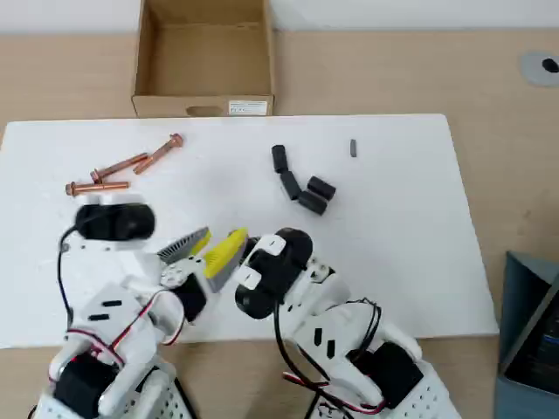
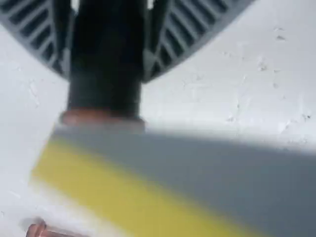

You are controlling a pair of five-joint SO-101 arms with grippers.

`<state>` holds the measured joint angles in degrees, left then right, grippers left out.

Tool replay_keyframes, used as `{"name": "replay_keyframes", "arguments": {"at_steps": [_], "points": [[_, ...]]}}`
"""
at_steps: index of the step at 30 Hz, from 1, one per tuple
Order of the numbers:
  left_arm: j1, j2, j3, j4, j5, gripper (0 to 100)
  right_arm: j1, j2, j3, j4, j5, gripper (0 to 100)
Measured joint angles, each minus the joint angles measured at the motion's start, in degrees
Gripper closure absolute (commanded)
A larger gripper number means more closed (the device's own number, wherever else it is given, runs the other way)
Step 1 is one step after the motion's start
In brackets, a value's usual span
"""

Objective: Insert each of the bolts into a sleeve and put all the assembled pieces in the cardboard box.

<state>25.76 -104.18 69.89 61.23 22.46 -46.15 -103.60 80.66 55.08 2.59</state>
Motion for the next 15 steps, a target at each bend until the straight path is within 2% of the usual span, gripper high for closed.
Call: {"name": "replay_keyframes", "arguments": {"at_steps": [2,6,9,15], "points": [[-0.26,-0.09,-1.76,0.00,0.00,100,0.00,0.00,0.00,0.00,-0.09,98.9],[-3.08,-0.09,-4.40,0.00,-0.18,100,0.09,0.00,0.00,0.00,-0.09,98.9],[-7.56,-0.09,-4.75,0.00,-0.53,100,2.99,0.00,0.00,0.00,-0.09,98.9],[-18.73,-0.18,-1.49,0.00,-9.93,100,12.13,0.00,0.00,1.41,-0.09,98.9]]}}
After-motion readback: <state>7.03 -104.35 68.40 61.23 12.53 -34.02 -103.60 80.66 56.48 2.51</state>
